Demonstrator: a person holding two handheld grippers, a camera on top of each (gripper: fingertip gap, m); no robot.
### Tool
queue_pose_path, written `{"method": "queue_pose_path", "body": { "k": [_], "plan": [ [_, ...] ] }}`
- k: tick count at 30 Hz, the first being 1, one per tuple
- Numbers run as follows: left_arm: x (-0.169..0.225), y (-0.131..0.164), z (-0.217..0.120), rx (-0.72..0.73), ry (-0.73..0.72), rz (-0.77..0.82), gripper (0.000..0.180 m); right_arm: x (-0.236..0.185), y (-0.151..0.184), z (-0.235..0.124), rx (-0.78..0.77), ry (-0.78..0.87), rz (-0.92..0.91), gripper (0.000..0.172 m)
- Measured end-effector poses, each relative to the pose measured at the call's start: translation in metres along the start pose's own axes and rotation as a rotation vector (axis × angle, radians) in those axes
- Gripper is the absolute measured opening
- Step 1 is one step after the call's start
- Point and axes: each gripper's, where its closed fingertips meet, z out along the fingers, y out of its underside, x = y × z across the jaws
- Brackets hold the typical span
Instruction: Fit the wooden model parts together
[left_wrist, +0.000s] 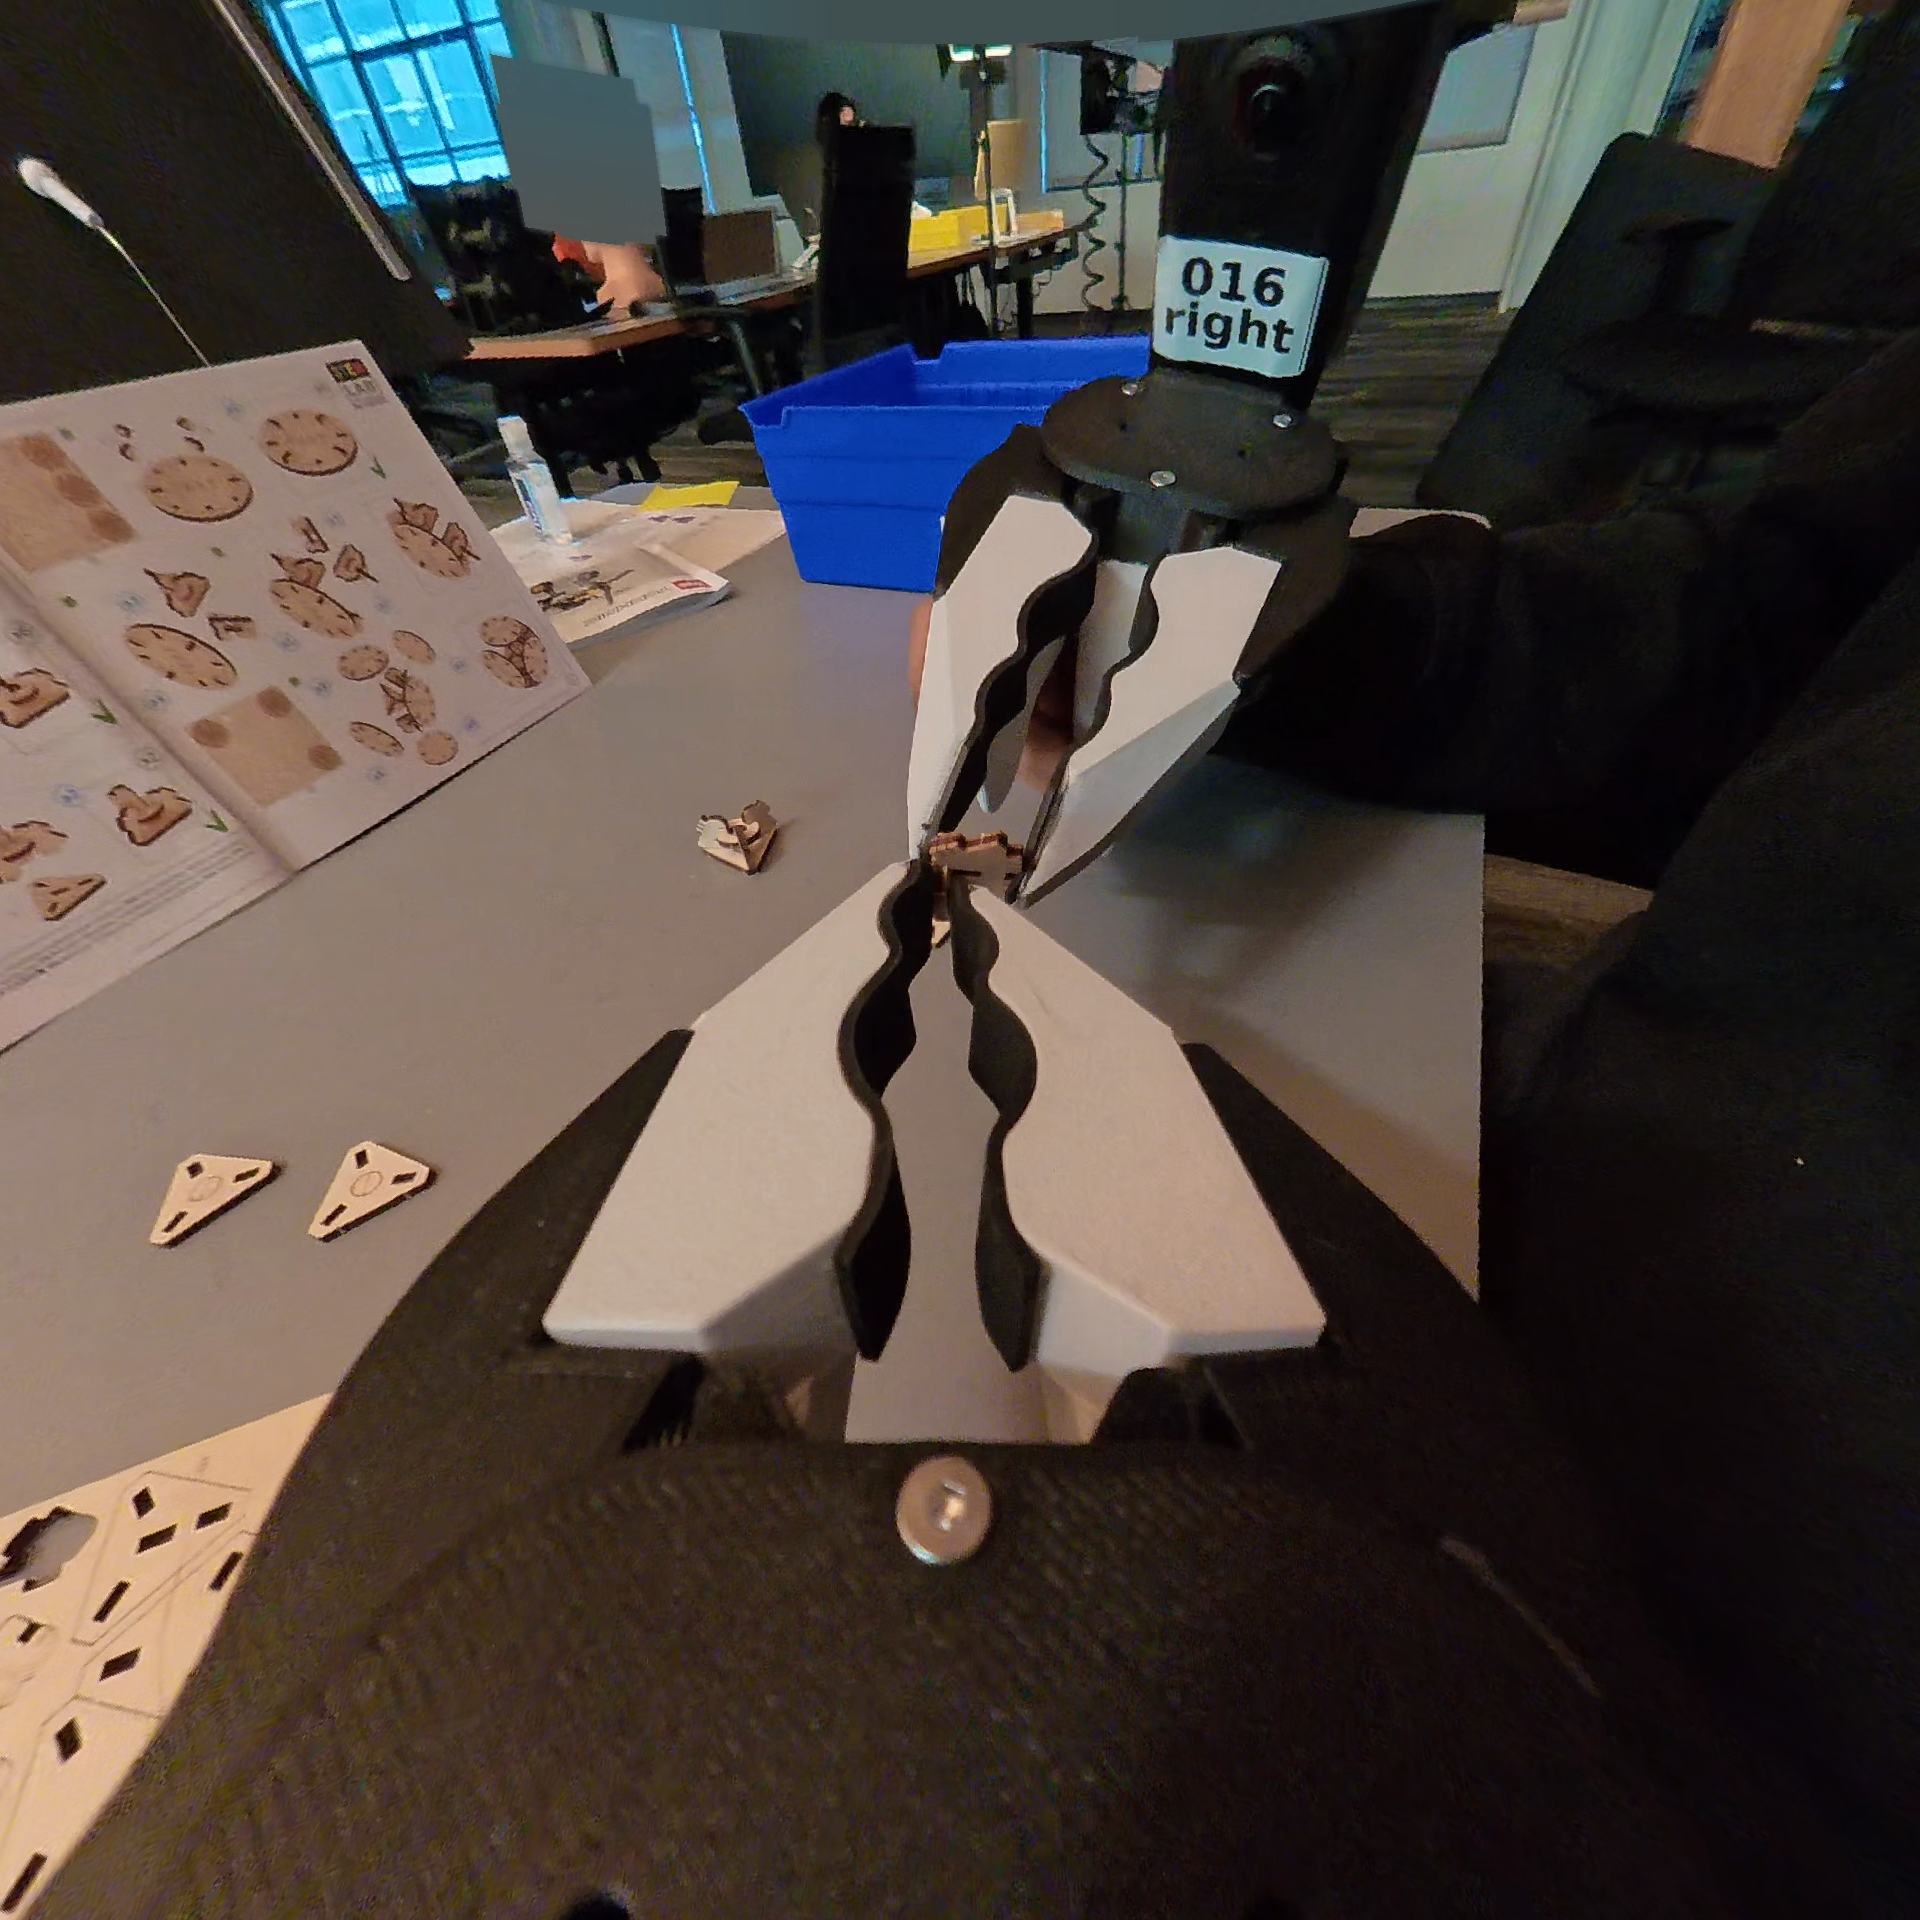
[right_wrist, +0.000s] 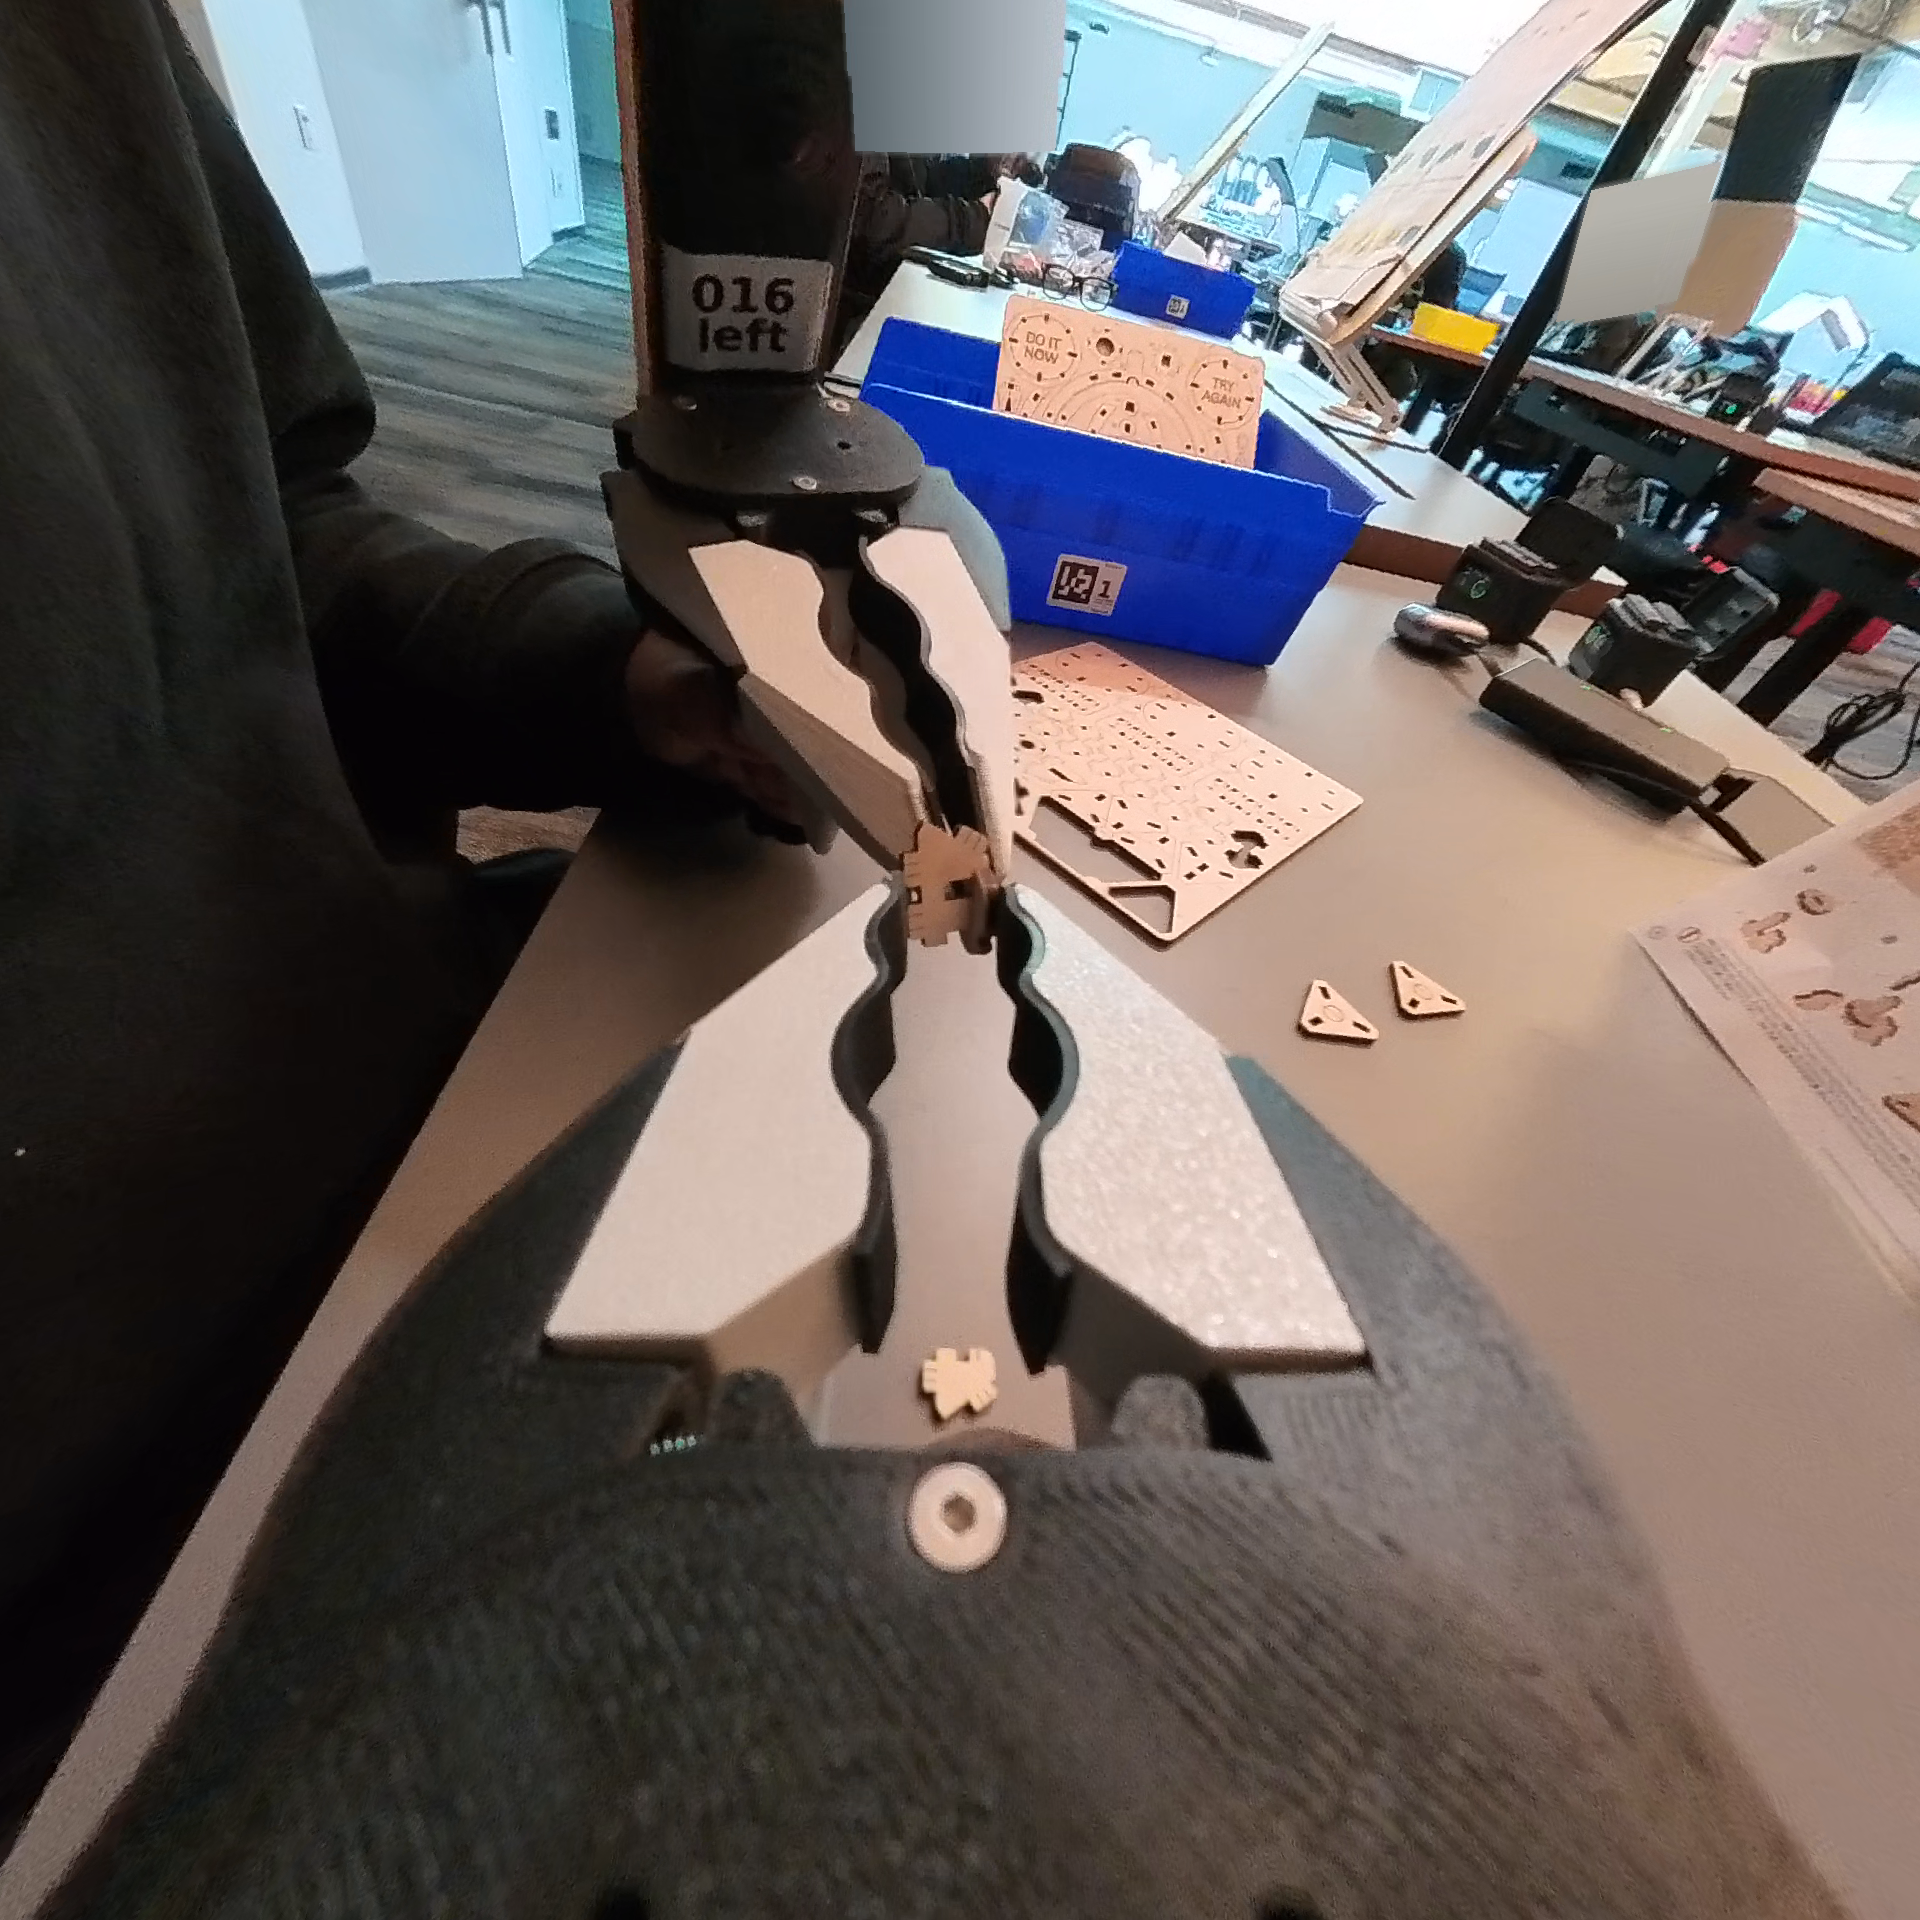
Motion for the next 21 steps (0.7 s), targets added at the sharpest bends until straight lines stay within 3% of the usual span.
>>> {"method": "queue_pose_path", "body": {
  "k": [6,12,15,21],
  "plan": [
    [-0.011,-0.001,0.0,0.051,0.071,-0.196,0.0,0.01,0.001,0.002,-0.002,0.085,-0.051,0.016],
    [0.008,-0.01,-0.003,0.102,0.262,-0.285,0.04,0.008,-0.004,0.001,0.0,0.153,-0.176,0.016],
    [0.008,-0.012,-0.004,0.114,0.207,-0.203,0.028,0.004,-0.011,-0.001,0.047,0.114,-0.122,0.016],
    [0.007,-0.021,-0.012,0.175,0.269,-0.272,0.015,-0.001,-0.013,0.001,0.063,0.079,-0.075,0.016]
  ]
}}
